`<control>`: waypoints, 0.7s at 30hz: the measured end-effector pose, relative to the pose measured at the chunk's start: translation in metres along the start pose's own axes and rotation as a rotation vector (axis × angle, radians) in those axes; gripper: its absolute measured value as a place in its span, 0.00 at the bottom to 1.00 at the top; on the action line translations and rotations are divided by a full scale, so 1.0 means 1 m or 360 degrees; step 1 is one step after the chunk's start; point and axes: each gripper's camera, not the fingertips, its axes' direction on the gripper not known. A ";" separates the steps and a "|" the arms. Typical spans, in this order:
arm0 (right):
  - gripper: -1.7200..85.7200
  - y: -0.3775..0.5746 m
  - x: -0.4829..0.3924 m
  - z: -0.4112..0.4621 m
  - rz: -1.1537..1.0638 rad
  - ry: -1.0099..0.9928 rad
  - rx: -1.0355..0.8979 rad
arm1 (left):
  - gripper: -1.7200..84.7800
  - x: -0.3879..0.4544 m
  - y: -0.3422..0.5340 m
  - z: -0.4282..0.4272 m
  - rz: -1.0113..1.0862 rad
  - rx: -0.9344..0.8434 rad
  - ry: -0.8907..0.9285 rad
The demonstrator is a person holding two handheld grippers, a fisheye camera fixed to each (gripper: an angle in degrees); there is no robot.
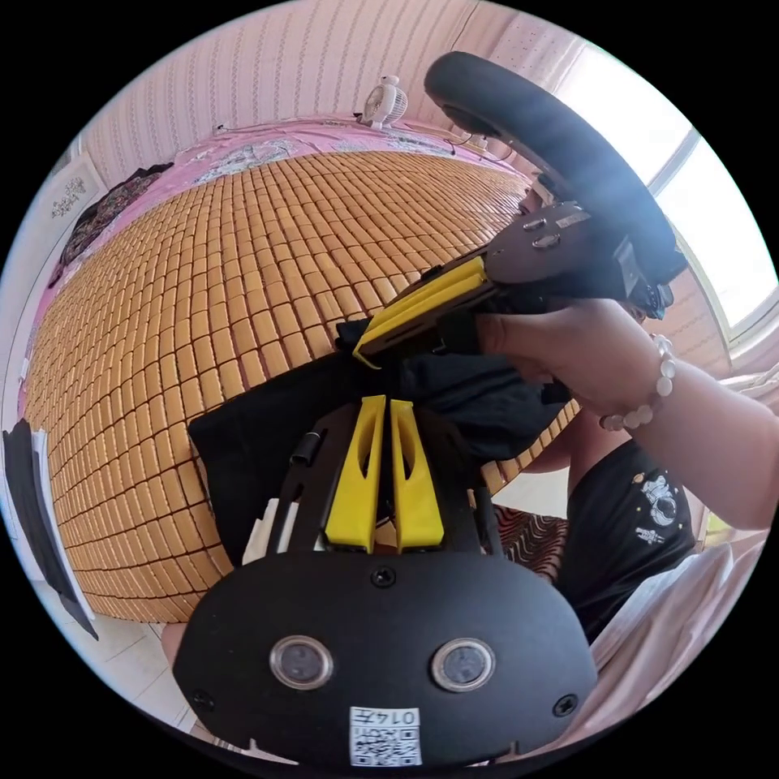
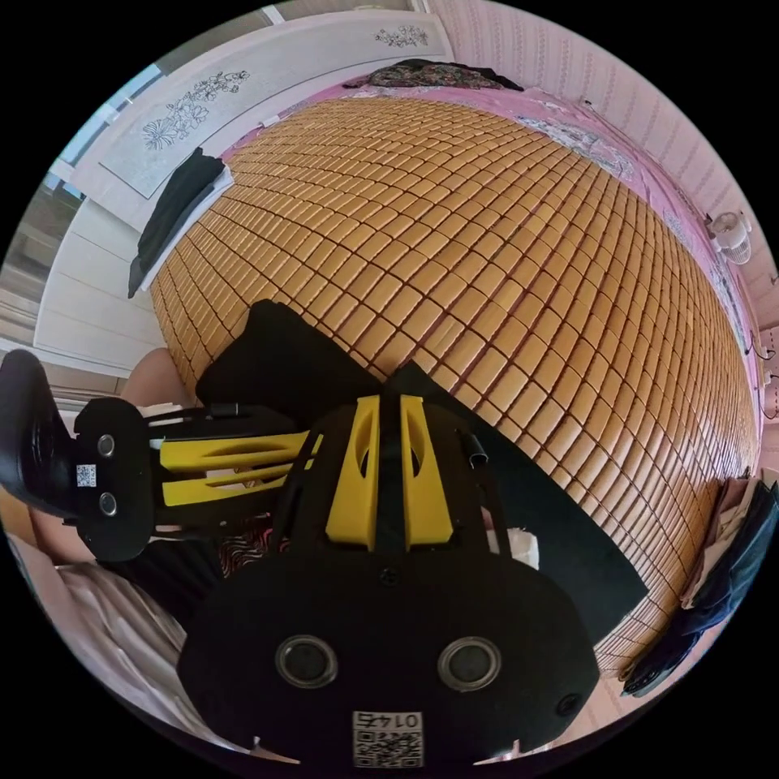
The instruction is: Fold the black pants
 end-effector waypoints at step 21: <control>0.05 0.249 0.095 -0.257 0.0236 -0.0555 0.0994 | 0.01 0.056 -0.031 -0.123 0.0399 0.0846 0.1311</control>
